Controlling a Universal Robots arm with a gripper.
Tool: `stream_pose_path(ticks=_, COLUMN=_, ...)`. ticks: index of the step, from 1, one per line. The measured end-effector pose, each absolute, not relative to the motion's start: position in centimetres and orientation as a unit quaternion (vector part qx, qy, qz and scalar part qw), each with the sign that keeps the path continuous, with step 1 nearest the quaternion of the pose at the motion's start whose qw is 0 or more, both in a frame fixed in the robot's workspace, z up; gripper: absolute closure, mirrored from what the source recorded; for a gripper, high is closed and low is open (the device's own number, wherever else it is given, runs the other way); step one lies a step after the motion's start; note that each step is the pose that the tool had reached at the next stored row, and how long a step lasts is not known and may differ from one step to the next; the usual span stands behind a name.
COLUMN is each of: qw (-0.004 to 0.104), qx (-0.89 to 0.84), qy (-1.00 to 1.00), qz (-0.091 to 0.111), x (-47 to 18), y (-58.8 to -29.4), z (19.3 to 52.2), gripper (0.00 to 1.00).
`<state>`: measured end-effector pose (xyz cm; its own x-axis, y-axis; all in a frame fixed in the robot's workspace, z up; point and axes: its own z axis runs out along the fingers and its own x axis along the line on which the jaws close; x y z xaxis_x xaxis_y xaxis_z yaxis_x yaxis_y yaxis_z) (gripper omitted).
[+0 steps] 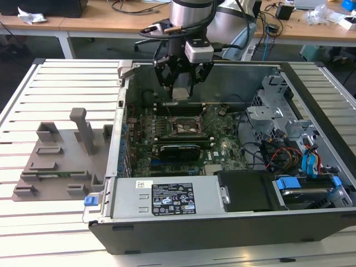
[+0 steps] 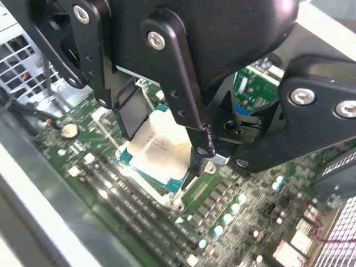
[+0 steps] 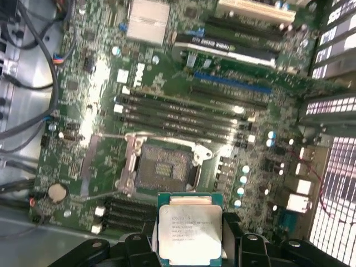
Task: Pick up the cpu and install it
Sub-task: 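Place the cpu into insertion slot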
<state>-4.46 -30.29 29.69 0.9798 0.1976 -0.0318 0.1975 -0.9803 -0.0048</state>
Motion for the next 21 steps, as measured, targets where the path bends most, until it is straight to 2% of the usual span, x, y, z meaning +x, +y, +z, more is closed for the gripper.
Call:
stream_pose_path(ticks=5, qw=0.0, qx=-0.995, qy=-0.103, qz=0.016, x=-4.46, y=-30.49, z=29.67, gripper=0.45)
stream_pose_path(ticks=21, qw=-0.004, qx=-0.943, qy=-0.331, qz=0.016, x=-4.46, y=-30.49, z=29.67, gripper=0.45)
